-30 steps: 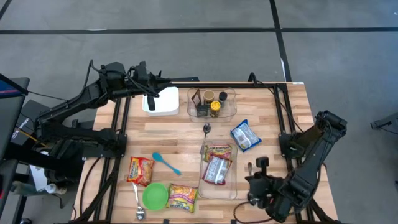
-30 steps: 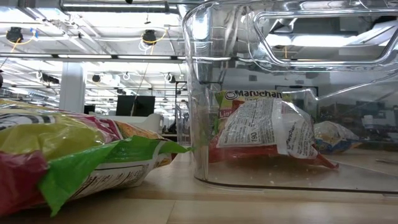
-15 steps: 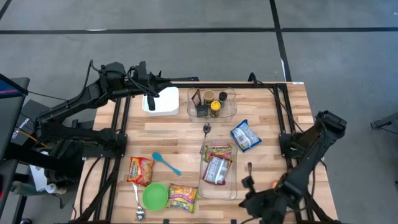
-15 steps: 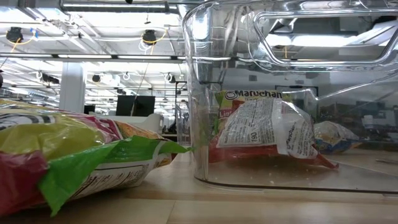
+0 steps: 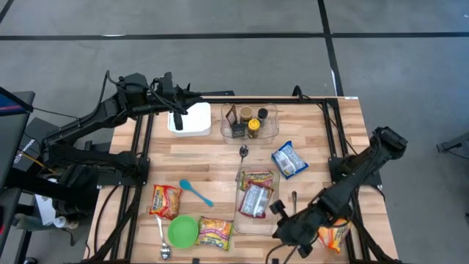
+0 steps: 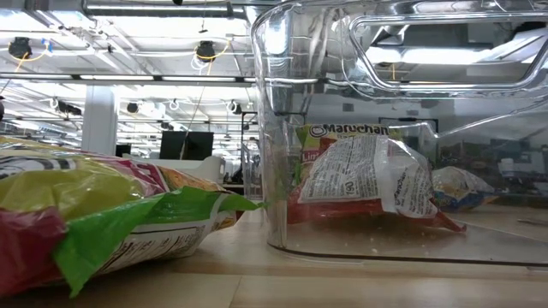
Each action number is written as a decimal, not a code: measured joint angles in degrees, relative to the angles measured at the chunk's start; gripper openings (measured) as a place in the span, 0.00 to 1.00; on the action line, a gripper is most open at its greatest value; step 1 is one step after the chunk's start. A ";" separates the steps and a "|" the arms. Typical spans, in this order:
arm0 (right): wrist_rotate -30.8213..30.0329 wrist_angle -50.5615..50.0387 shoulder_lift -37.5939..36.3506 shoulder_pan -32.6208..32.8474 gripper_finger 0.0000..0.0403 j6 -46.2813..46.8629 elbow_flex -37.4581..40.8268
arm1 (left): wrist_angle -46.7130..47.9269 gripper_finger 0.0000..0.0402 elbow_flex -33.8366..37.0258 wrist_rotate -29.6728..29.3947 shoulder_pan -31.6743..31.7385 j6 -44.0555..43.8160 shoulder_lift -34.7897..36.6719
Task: Pick & Place Food Item
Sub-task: Put the left orange noodle pack into the bottom transparent bin
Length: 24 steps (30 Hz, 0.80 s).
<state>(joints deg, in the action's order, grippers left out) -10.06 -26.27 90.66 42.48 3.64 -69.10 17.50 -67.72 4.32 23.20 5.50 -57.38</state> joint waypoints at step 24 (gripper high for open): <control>8.78 -2.96 -13.83 -15.00 0.00 -8.50 5.71 | -0.02 0.11 0.00 0.00 0.00 0.00 0.00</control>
<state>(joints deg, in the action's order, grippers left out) -1.28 -29.23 76.84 27.49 -4.86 -63.39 17.47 -67.72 4.32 23.20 5.50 -57.39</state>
